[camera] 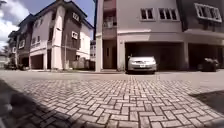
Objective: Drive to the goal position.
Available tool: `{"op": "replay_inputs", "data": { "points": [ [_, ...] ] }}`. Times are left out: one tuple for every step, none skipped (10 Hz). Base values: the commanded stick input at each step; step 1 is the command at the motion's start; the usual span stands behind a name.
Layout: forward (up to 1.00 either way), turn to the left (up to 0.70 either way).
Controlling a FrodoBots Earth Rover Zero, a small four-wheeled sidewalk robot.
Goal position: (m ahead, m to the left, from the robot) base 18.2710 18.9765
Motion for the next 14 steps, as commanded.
{"op": "replay_inputs", "data": {
  "points": [
    [0.70,0.35],
    [0.70,0.35],
    [0.70,0.35],
    [0.70,0.35],
    [0.70,0.35],
    [0.70,0.35],
    [0.70,0.35],
    [0.70,0.29],
    [0.70,0.06],
    [0.70,0.00],
    [0.70,0.00],
    [0.70,0.00],
    [0.70,0.00],
    [0.70,0.00]
  ]
}}
